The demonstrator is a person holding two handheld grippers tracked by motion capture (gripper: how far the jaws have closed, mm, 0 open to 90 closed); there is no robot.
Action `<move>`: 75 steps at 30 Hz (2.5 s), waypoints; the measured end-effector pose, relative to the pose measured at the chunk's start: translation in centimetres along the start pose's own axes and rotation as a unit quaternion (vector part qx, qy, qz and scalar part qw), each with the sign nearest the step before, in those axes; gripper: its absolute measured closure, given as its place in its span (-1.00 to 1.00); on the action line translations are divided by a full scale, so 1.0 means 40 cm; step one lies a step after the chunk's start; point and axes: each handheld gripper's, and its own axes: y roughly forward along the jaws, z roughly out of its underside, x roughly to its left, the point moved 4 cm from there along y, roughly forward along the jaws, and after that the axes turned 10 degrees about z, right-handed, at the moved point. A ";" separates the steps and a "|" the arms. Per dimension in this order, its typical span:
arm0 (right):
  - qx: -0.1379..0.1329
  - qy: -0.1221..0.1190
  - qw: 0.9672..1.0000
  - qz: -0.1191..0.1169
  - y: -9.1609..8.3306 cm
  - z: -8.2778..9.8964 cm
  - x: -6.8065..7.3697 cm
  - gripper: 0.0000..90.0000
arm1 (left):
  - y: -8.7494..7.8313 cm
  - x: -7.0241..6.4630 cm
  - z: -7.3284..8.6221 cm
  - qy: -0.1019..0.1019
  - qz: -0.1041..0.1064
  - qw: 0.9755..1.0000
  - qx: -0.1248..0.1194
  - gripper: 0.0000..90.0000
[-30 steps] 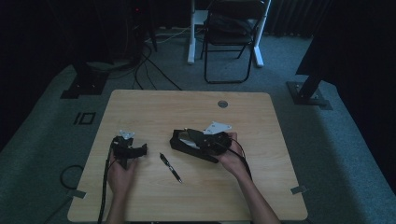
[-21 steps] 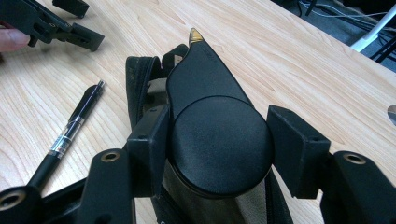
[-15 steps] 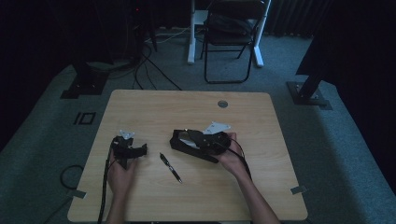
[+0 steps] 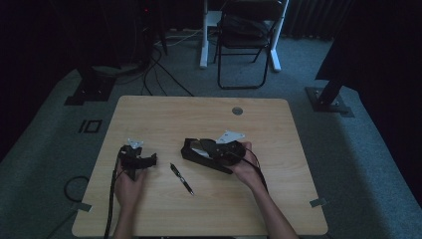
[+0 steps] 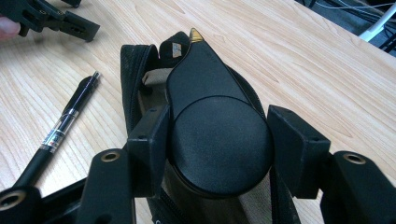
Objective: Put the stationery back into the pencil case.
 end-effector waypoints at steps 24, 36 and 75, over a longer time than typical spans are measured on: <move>0.014 -0.002 1.000 -0.006 0.019 0.012 0.004 -0.07 | 0.000 0.000 0.000 0.000 0.000 1.000 0.000 -0.71; 0.030 -0.006 0.999 -0.009 0.033 0.020 0.004 -0.07 | 0.000 0.000 0.000 0.000 0.000 1.000 0.000 -0.71; 0.065 0.002 0.997 -0.038 0.057 0.023 0.004 -0.09 | 0.000 0.000 0.000 0.000 0.000 1.000 0.000 -0.71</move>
